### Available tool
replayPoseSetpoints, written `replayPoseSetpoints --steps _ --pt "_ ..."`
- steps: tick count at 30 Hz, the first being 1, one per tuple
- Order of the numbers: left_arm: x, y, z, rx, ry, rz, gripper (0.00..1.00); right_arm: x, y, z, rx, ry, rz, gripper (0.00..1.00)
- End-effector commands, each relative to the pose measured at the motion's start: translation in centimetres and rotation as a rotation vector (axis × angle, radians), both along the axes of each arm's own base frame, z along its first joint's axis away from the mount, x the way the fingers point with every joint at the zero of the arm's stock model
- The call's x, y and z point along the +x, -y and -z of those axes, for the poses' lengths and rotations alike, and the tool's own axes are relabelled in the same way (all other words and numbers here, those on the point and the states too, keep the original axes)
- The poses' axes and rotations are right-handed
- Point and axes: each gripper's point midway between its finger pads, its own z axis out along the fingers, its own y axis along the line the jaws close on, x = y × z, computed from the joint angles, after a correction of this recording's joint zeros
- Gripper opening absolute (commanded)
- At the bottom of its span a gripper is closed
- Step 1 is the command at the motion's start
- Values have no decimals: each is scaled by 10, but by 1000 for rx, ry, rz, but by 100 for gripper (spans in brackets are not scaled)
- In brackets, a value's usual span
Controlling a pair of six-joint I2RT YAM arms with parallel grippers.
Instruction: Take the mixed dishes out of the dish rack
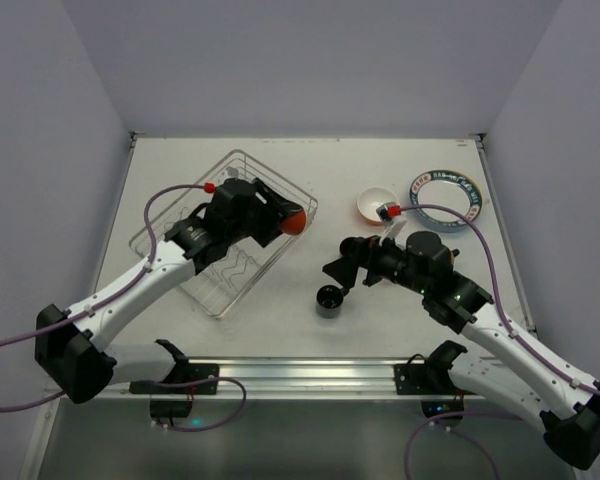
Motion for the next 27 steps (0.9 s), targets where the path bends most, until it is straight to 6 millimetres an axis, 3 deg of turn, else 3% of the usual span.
replayPoseSetpoints --steps 1,6,10,20,25,27 --pt "-19 26 -61 -288 139 130 0 -22 -31 -80 198 251 -264 93" --pt "-50 35 -65 -409 115 246 0 -36 -44 -101 272 321 -393 90" --pt "-66 44 -83 -525 159 323 0 -31 -53 -109 277 362 -427 87" --pt "-85 39 -86 -590 168 364 0 -13 -60 -113 248 416 -404 81" --pt "-91 40 -84 -603 159 375 0 -19 -65 -121 287 455 -458 75" --pt "-95 44 -84 -618 154 392 0 -26 -69 -122 309 455 -504 68"
